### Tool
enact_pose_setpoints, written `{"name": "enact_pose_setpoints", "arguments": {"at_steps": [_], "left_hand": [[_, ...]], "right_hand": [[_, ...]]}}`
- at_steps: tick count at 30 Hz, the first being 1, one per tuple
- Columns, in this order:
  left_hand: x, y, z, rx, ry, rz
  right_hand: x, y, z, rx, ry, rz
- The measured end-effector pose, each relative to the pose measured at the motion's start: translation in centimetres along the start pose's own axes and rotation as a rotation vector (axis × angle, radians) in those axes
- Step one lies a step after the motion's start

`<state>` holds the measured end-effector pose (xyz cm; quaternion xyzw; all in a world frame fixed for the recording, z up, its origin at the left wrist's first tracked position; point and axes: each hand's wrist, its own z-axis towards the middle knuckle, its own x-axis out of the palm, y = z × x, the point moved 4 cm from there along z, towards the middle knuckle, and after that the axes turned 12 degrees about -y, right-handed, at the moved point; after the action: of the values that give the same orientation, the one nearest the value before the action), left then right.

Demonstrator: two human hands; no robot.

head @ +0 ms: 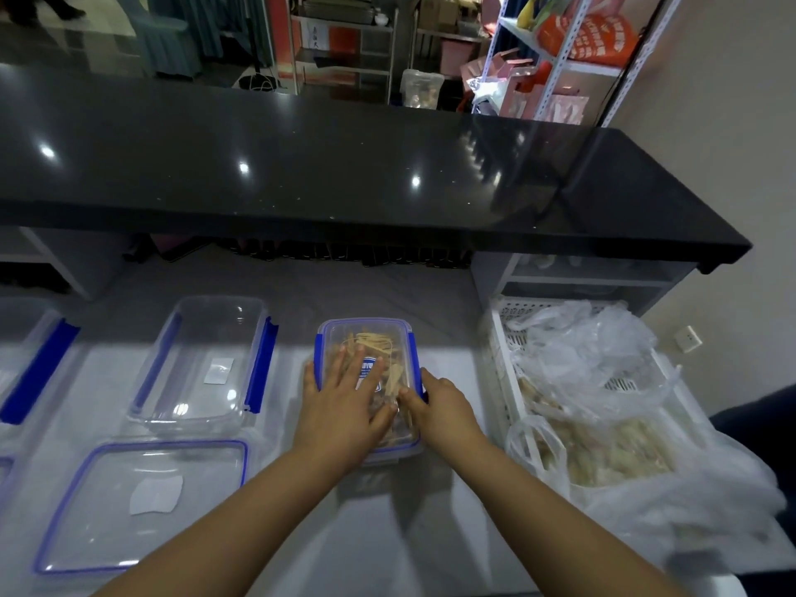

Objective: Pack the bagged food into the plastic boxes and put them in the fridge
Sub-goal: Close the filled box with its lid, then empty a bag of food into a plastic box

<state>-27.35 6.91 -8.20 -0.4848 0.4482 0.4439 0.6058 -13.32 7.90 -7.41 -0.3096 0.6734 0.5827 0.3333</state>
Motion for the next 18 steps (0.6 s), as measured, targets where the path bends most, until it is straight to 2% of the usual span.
{"name": "enact_pose_setpoints", "arguments": {"at_steps": [3,7,9,11,13,14,16,18], "left_hand": [[-1.7,-2.0,-0.2,0.069,-0.128,-0.026],[-4.0,-9.0,0.0,0.291,-0.300,-0.362],[-4.5,-12.9,-0.3,0.404,-0.291,-0.502],[-4.6,-16.3,-0.3,0.461,-0.241,-0.541],[-4.6,-19.0,-0.2,0.529,-0.210,-0.531],[-4.6,-20.2,0.1,0.576,-0.187,-0.505],[-4.4,-22.3,1.0,0.648,-0.114,-0.419],[-3.6,-23.8,1.9,0.676,-0.015,-0.289]], "right_hand": [[-3.4,-0.2,-1.3,-0.050,-0.039,-0.047],[-10.8,-1.6,-3.4,-0.273,-0.418,-0.090],[-14.0,-3.6,-4.0,-0.335,-0.581,-0.170],[-17.0,-6.8,-4.4,-0.270,-0.726,-0.285],[-19.6,-10.4,-4.9,-0.094,-0.819,-0.382],[-20.5,-12.1,-5.0,0.000,-0.813,-0.435],[-21.7,-15.2,-4.7,0.157,-0.678,-0.494],[-21.5,-17.7,-4.1,0.251,-0.503,-0.308]]}}
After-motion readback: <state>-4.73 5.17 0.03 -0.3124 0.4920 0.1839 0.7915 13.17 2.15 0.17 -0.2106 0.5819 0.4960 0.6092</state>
